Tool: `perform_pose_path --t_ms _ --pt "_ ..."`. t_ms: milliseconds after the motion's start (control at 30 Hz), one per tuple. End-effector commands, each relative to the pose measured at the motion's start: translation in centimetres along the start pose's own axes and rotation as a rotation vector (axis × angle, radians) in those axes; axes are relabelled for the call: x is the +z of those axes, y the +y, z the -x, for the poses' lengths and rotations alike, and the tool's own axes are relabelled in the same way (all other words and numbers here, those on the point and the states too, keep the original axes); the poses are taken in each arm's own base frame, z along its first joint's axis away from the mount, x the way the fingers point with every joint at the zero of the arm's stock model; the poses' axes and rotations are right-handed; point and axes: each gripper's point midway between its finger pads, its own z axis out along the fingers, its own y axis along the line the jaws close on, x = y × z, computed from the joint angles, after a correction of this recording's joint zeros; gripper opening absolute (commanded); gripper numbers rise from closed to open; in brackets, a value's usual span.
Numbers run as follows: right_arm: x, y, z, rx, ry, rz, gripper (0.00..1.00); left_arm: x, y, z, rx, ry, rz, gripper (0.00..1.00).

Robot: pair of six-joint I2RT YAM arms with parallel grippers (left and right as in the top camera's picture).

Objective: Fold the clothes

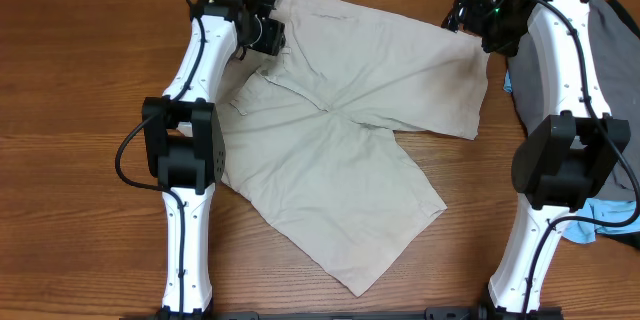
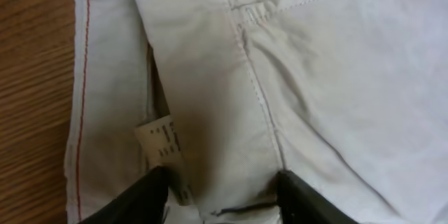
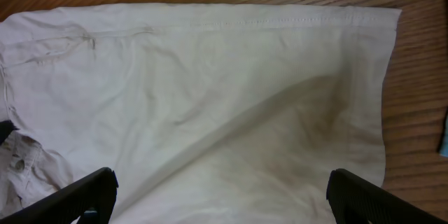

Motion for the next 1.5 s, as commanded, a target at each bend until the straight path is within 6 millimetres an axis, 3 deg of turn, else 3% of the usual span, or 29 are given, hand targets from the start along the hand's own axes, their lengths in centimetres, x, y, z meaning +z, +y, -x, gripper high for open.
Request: perform_pose_path --t_ms 0,133,267,333,533,633,733,767,800,833,867,933,1067,1133,1300,1367,1467 --pt "-0.7 0.4 0.4 -0.015 -0.021 0.010 1.00 0.4 -0.6 0.0 -0.021 -0.004 -0.046 0.25" --pt "-0.7 0.4 0.3 -0.014 -0.017 0.009 1.00 0.4 -0.9 0.2 -0.018 -0.013 -0.063 0.04" --pt "-0.7 0.3 0.3 -0.012 -0.014 0.008 1.00 -0.1 -0.5 1.0 -0.013 -0.035 -0.049 0.04" --pt "-0.7 0.4 0.2 -0.013 -0.013 0.008 1.00 -1.7 0.5 2.3 -0.022 -0.061 -0.017 0.04" --pt "-0.6 0.7 0.2 -0.020 -0.014 0.011 1.00 -9.6 5.2 7.6 -0.037 -0.202 0.170 0.04" --pt "-0.6 0.8 0.2 -0.022 -0.015 0.011 1.00 -10.8 6.6 7.9 -0.024 -0.214 0.224 0.04" --pt "-0.6 0.8 0.2 -0.021 -0.014 0.012 1.00 -10.4 7.5 6.6 -0.014 -0.163 0.267 0.04" --pt "-0.6 0.8 0.2 -0.021 -0.014 0.012 1.00 -10.3 7.8 6.3 -0.015 -0.149 0.285 0.09" --pt "-0.6 0.7 0.2 -0.021 -0.013 0.011 1.00 -10.3 8.3 5.9 -0.020 -0.132 0.311 0.28" --pt "-0.6 0.7 0.1 -0.021 -0.012 0.011 1.00 -10.4 8.7 5.5 -0.025 -0.114 0.340 0.60" --pt "-0.6 0.7 0.0 -0.019 -0.008 0.010 1.00 -10.6 9.3 5.0 -0.031 -0.093 0.379 0.72" --pt "-0.6 0.6 -0.3 -0.015 0.005 0.007 1.00 -11.1 10.3 4.0 -0.045 -0.051 0.445 0.81" --pt "-1.4 0.6 -1.3 -0.003 0.039 -0.002 1.00 -13.1 11.1 1.6 -0.153 0.033 0.488 0.90" --pt "-2.7 1.2 -1.6 -0.006 0.032 0.001 1.00 -14.7 10.8 0.7 -0.223 0.053 0.468 0.90" --pt "-7.6 3.8 -3.2 -0.037 0.005 0.019 1.00 -19.4 7.6 0.1 -0.288 0.054 0.339 0.94" --pt "-9.8 4.9 -4.7 -0.038 0.003 -0.006 1.00 -21.7 6.6 -0.5 -0.328 0.055 0.337 0.96" --pt "-11.4 6.5 -7.2 -0.061 0.031 -0.037 1.00 -23.5 4.8 0.5 -0.346 0.001 0.267 1.00"
